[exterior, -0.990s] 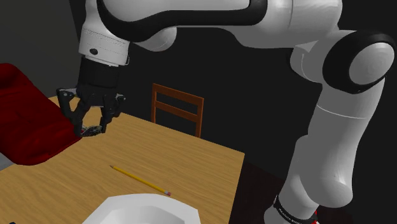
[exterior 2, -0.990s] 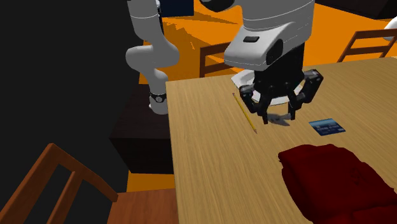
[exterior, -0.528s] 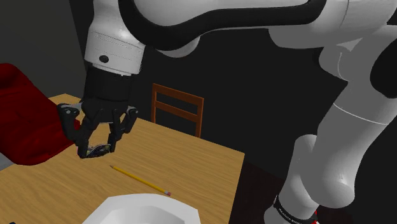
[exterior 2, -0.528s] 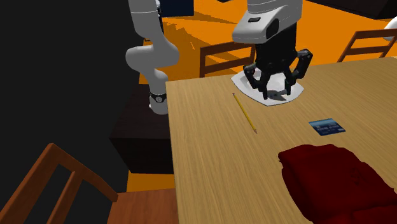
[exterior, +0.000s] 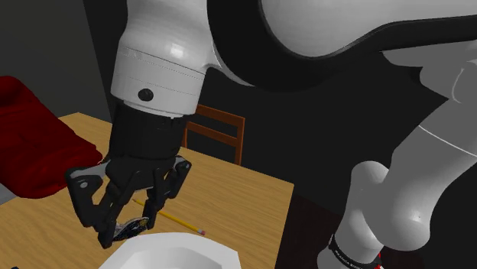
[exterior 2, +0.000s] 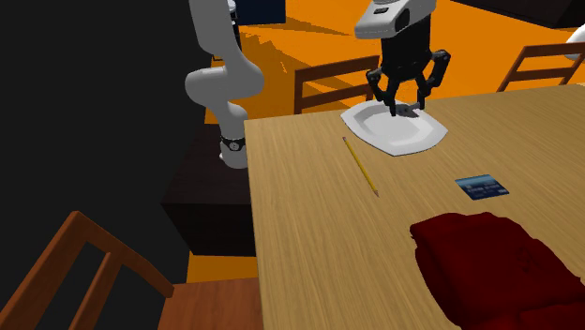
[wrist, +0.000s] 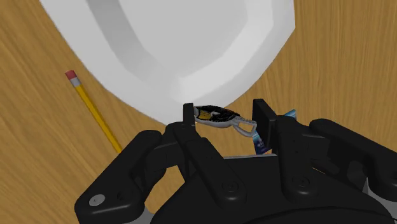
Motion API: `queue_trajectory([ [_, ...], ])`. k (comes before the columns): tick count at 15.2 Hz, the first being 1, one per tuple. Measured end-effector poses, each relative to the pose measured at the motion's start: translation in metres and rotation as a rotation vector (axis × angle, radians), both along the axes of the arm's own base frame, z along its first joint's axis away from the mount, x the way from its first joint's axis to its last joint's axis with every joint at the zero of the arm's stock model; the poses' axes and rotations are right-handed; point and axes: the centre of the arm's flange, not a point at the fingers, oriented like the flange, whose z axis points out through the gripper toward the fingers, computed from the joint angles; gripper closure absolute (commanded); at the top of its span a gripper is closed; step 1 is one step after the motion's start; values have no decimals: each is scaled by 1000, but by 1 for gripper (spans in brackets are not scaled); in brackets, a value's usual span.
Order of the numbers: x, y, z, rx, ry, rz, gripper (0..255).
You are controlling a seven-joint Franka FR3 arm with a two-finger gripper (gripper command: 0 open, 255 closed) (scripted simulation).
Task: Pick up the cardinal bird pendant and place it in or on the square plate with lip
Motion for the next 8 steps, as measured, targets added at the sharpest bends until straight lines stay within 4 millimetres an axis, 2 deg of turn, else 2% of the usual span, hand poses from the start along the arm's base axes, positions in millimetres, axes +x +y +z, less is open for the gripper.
queue_trajectory([
  [5,-59,18,-1,0,0,0,255],
  [8,-69,19,-12,0,0,-1,255],
])
